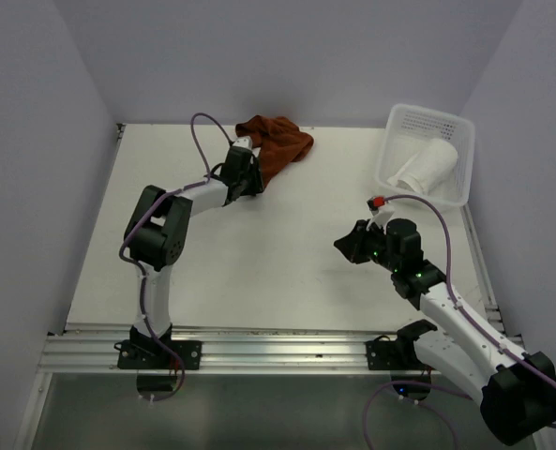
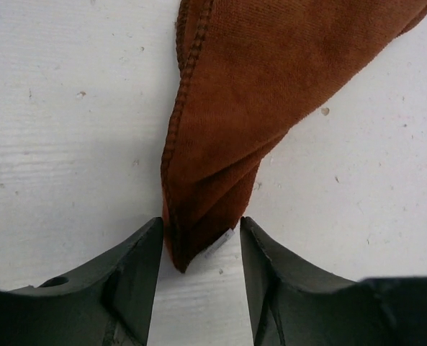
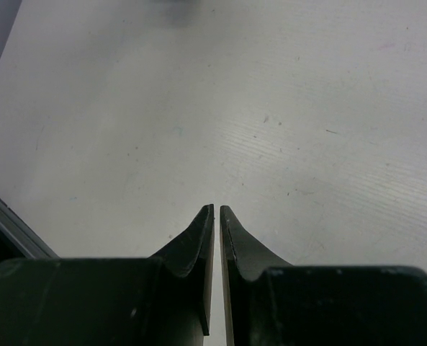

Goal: Roll the towels
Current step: Grab a towel with the left arm

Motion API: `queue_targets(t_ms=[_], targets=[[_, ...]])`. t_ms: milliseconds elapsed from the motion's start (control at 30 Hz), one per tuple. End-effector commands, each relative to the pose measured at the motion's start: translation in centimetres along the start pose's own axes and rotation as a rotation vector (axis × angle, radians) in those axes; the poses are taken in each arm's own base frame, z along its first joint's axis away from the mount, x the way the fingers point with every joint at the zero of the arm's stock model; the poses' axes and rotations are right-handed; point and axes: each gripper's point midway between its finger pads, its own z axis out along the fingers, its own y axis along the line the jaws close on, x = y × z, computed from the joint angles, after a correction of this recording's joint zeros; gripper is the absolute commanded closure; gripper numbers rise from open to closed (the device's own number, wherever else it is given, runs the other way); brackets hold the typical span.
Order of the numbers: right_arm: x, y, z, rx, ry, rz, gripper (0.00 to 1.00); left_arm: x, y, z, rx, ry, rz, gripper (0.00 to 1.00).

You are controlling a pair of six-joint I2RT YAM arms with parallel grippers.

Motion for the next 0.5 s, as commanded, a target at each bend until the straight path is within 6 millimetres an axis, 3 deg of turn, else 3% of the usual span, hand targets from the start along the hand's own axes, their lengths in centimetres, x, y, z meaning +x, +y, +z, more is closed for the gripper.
queue_targets(t_ms=[0, 167, 467], targets=[[-0.1, 0.9, 0.3, -0.048, -0.004, 0.007, 0.88, -5.6, -1.7, -3.3, 0.041, -0.187, -0.002, 0.47], [0.1, 0.9, 0.7, -0.057, 0.000, 0.015, 0.88, -6.3, -1.2, -3.9, 0.019, -0.218, 0.017, 0.41], [0.2, 0.8, 0.8, -0.056, 0.005, 0.020, 0.87, -3.5, 0.1, -1.4, -0.033, -0.133, 0.013, 0.40]])
